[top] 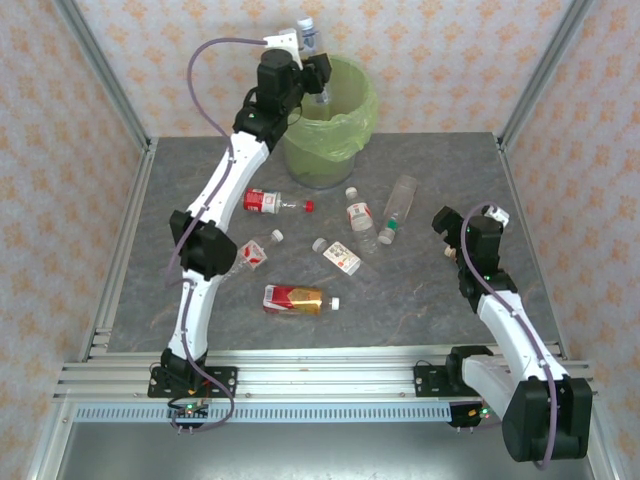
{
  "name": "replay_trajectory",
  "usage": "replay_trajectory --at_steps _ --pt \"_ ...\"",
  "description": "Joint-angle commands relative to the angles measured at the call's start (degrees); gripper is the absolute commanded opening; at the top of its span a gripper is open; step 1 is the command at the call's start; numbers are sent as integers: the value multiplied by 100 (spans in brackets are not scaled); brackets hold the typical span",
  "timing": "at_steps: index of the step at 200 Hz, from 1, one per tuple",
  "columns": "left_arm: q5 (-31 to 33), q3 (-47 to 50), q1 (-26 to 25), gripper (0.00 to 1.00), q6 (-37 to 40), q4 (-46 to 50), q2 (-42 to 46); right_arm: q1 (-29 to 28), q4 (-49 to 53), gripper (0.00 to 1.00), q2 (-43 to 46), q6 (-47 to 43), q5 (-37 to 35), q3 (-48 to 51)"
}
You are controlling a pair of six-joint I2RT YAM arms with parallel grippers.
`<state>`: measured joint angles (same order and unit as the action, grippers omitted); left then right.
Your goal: Put the plastic bottles in the bin
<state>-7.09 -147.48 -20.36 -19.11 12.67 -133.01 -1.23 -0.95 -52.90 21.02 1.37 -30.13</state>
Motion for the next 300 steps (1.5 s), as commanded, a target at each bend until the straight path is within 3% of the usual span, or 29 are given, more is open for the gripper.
replay_trajectory --at_steps 1,27,87,182,227,300 --pt "-8 -526 -39 49 250 315 -337 -13 -129 99 149 17 73 82" --pt "277 -580 -40 50 303 267 -561 -9 -116 99 218 -5 110 126" --pt "103 -577 -39 52 393 789 -711 -8 -108 99 254 -3 152 183" --pt "-794 -569 -40 54 166 2368 -89 -14 -130 99 167 16 184 174" --pt "-524 -571 -38 67 145 2461 -179 -14 -124 99 135 41 232 157" --pt "-477 -575 -38 75 92 2399 -31 -8 117 99 106 -18 188 79"
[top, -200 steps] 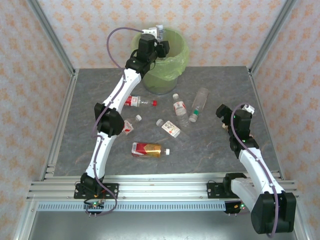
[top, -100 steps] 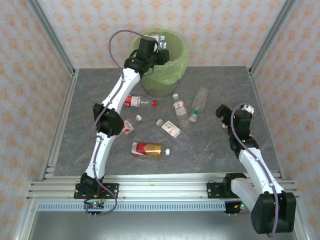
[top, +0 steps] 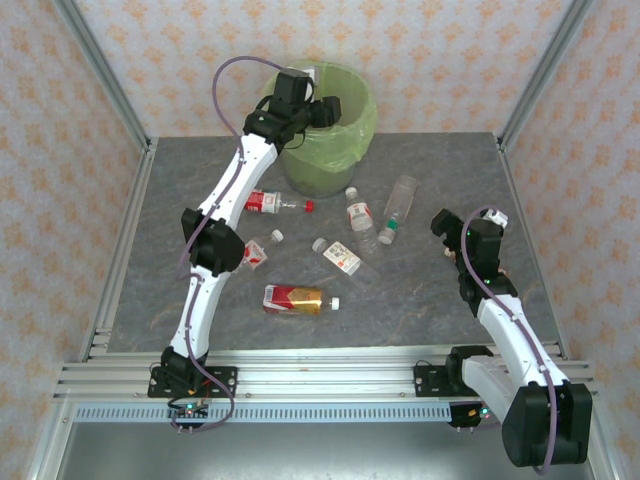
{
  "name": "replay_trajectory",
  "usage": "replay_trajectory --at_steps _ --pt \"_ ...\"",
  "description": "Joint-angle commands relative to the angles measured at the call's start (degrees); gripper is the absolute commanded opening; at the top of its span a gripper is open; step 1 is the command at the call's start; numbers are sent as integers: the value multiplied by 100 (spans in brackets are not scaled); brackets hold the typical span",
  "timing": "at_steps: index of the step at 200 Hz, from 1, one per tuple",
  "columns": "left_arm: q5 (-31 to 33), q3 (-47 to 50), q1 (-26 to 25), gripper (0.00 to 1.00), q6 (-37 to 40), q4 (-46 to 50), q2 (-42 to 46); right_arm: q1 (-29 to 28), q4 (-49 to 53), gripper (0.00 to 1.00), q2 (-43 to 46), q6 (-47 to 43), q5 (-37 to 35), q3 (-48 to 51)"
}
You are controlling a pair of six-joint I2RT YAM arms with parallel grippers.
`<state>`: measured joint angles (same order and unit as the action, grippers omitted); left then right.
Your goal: Put the plastic bottles in the bin
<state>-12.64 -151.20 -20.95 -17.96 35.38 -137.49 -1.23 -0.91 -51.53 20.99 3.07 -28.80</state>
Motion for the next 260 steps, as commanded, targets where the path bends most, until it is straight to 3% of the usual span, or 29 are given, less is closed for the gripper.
replay_trajectory --at_steps 1,97,117,143,181,211,260 --pt "74 -206 21 76 -24 132 421 -8 128 99 -32 -16 13 -60" --pt "-809 -23 34 100 -60 434 1575 312 1934 99 -1131 345 -589 -1123" --pt "-856 714 31 100 -82 268 2119 607 2475 99 -1450 960 -612 -1450" --pt "-781 2469 30 100 -188 -587 3271 719 2914 99 -1745 1395 -709 -1778" --pt "-33 4919 30 100 -340 -1568 4881 721 3174 99 -1946 -476 -616 -2230" --pt "773 6537 35 100 -501 -2012 5959 748 3463 99 -2589 -1091 -1011 -2665" --pt "2057 7957 66 100 -751 -1880 7059 1062 3969 99 -3808 -1776 -445 -3413"
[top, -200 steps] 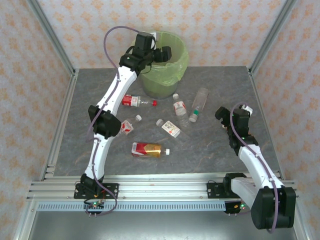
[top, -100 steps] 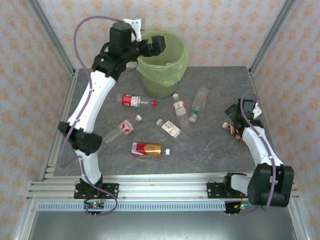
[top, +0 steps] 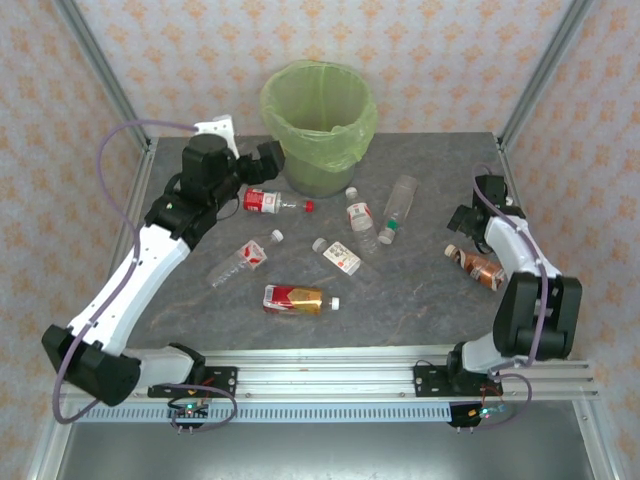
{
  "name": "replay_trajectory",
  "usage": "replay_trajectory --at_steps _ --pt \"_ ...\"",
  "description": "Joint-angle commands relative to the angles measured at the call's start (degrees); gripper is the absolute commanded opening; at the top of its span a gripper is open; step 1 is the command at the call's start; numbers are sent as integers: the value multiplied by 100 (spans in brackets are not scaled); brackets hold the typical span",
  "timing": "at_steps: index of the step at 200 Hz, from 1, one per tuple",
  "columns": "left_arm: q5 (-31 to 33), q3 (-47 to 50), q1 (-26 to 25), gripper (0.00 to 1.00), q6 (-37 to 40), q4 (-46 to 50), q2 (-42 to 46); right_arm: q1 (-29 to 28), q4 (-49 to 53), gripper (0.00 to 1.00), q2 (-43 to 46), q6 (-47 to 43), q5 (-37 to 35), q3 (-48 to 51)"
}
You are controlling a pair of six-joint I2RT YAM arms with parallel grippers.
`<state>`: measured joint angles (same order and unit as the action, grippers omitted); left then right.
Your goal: Put the plastic bottles in the bin
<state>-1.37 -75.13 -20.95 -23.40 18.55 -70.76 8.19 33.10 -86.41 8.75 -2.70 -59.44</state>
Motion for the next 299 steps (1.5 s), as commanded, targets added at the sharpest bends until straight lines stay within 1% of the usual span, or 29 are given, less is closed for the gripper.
replay_trajectory --at_steps 1,30,60,109,126,155,180,201,215,243,265,299 --pt "937 364 65 100 -212 -191 396 125 571 99 -335 -564 144 -357" --pt "1116 665 117 100 -309 -2 653 322 629 99 -651 -674 681 -510" --pt "1218 863 151 100 -411 35 773 327 953 99 -955 -544 725 -496" --pt "1197 864 179 100 -434 119 783 307 904 99 -521 -181 1262 -42" --pt "1196 903 188 100 -444 132 801 242 947 99 -427 -119 1275 75" --pt "1247 979 197 100 -446 167 842 -27 1003 99 -459 -85 1072 118" --pt "1254 1035 206 100 -456 180 880 -332 1073 99 -553 -102 1153 55" --pt "1249 1074 215 100 -474 219 921 -427 1058 100 -614 -125 1167 94" --pt "1214 1114 219 100 -481 265 958 -466 1072 97 -669 -204 1178 125" --pt "1255 1157 220 100 -467 434 1105 -520 1098 88 -789 -259 1063 155" --pt "1345 1220 224 100 -486 557 1301 -588 1132 87 -974 -275 989 104" --pt "1509 1483 225 100 -601 775 1791 -756 1148 81 -1309 -304 894 29"
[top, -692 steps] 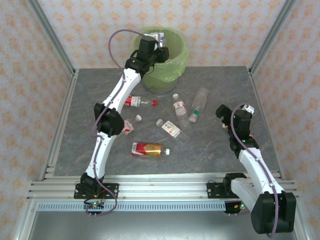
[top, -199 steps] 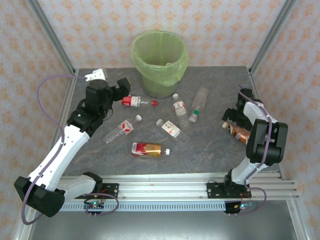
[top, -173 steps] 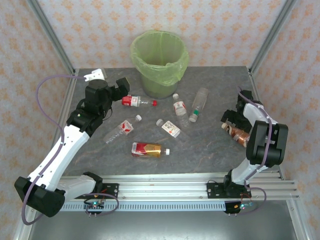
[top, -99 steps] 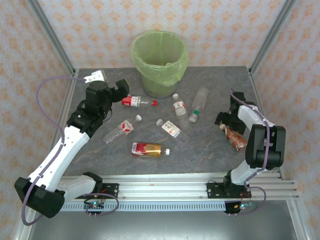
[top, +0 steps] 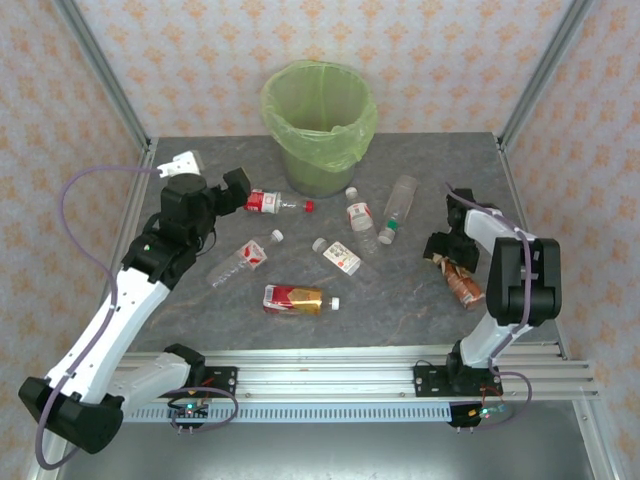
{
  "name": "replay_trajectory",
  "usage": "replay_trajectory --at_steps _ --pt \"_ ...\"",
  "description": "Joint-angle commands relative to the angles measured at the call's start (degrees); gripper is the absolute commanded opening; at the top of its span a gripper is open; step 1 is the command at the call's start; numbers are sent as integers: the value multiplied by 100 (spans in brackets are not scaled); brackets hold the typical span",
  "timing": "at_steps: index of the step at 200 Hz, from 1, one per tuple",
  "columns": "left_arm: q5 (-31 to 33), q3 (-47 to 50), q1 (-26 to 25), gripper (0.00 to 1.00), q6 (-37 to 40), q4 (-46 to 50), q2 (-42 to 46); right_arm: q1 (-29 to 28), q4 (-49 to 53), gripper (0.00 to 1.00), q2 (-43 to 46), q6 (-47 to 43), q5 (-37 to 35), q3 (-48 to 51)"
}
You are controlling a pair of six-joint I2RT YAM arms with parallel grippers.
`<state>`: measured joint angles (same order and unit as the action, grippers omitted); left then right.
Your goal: Put the plastic bottles in the bin
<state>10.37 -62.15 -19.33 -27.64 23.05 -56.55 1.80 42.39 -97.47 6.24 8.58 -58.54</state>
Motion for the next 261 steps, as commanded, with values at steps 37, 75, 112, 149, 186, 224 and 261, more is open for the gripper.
replay_trajectory --at_steps 37,75,112,149,186,224,261 --pt "639 378 86 100 -214 649 838 -222 160 66 -411 -58 -330 -135" --pt "753 682 85 100 -437 798 1199 -243 122 47 -538 -36 -312 -153" --pt "901 970 88 100 -549 834 1407 -266 68 35 -521 15 -344 -164" --pt "958 1093 105 100 -486 721 1360 -265 -93 24 -418 195 -446 -82" --pt "811 1353 116 100 -556 334 1305 -269 -533 10 148 418 -437 228" --pt "847 1609 143 100 -877 34 1207 -261 -1249 0 972 671 -273 669" --pt "749 1505 167 100 -936 -1 894 -269 -2534 0 2041 1195 178 1444"
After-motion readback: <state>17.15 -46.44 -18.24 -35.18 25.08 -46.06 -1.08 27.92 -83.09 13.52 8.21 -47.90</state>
